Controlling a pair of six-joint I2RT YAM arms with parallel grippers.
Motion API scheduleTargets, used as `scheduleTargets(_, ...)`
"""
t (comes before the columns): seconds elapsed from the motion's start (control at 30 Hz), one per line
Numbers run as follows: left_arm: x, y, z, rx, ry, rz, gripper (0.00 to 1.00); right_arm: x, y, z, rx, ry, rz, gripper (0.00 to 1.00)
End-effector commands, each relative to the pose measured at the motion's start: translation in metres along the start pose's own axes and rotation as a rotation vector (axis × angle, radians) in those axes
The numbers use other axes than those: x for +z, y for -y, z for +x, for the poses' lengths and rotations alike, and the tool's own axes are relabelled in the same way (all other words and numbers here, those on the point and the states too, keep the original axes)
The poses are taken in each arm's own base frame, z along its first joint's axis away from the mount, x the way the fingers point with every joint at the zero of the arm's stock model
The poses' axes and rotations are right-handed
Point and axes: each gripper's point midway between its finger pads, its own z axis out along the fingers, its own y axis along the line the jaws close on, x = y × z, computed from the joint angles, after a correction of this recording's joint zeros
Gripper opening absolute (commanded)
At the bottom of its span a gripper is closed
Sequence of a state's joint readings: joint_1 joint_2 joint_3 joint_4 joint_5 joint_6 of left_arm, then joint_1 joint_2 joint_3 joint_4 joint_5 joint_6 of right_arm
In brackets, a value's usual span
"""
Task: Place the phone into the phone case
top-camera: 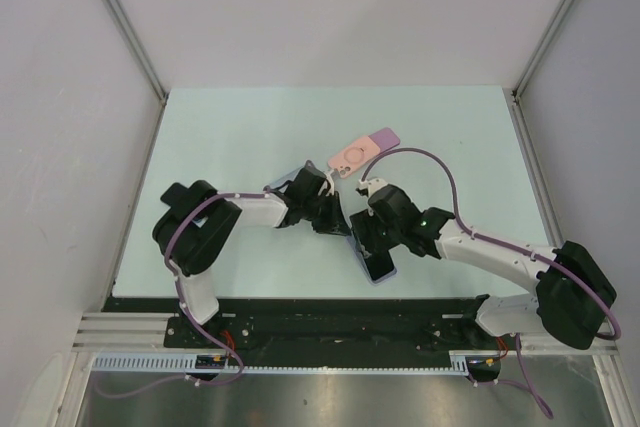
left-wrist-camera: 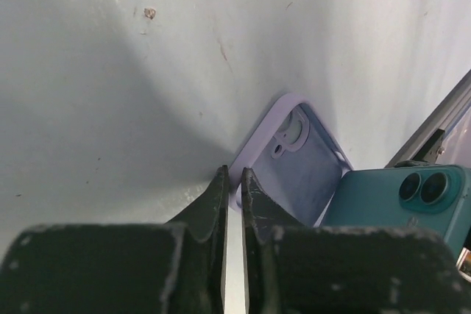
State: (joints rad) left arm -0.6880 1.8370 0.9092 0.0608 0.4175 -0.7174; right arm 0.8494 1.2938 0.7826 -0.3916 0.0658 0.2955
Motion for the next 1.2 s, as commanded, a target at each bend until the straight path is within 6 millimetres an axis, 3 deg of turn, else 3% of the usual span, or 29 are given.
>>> scheduleTargets(0.0,0.002,-0.038,0.015,0.009,-0.021,-0.170,0.04,-0.001,0.002,-0.010,0.014,0.042,0.006,0.44)
scheduleTargets(0.3,-0.004,-0.059,0.024,0.008,-0.026,-0.259,0.00,0.022,0.005,0.019,0.018,-0.088,0.034,0.49)
scheduleTargets(0.77,-0.004,-0.069,0.030,-0.006,-0.037,-0.289,0.00,0.027,0.008,0.038,-0.009,-0.104,0.083,0.52)
scheduleTargets(0.97,-0.012,-0.041,0.022,-0.030,-0.020,-0.205,0.03,0.026,0.007,0.035,-0.002,-0.086,0.082,0.56)
scheduleTargets(1.17,-0.031,-0.003,-0.013,-0.020,0.052,-0.122,0.09,0.029,0.005,0.036,0.012,-0.088,0.077,0.57)
